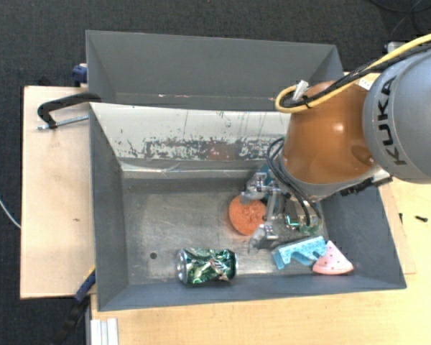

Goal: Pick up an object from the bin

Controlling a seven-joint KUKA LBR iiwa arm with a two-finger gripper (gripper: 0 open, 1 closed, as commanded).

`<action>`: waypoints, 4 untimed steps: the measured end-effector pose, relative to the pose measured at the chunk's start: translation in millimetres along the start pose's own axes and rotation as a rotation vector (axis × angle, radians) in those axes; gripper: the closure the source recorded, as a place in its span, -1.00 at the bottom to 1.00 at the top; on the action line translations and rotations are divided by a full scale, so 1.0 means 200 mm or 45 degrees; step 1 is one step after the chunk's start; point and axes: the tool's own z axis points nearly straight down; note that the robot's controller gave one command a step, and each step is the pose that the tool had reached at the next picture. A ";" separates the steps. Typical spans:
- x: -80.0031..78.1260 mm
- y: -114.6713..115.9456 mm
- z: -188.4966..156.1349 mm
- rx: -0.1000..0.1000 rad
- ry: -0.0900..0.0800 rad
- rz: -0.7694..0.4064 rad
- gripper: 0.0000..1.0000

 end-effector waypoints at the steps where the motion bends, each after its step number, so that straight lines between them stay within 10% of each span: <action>1: -0.08 -0.08 0.12 -0.001 -0.009 -0.190 -1.00; 2: -0.26 -0.17 0.40 0.003 -0.010 -0.409 -1.00; 3: -0.37 -0.16 0.54 -0.001 -0.016 -0.185 1.00; 4: -0.37 -0.16 0.54 -0.001 -0.016 -0.184 1.00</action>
Offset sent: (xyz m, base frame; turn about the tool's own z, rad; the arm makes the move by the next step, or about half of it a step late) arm 0.0716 -0.0371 -0.1140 -0.2682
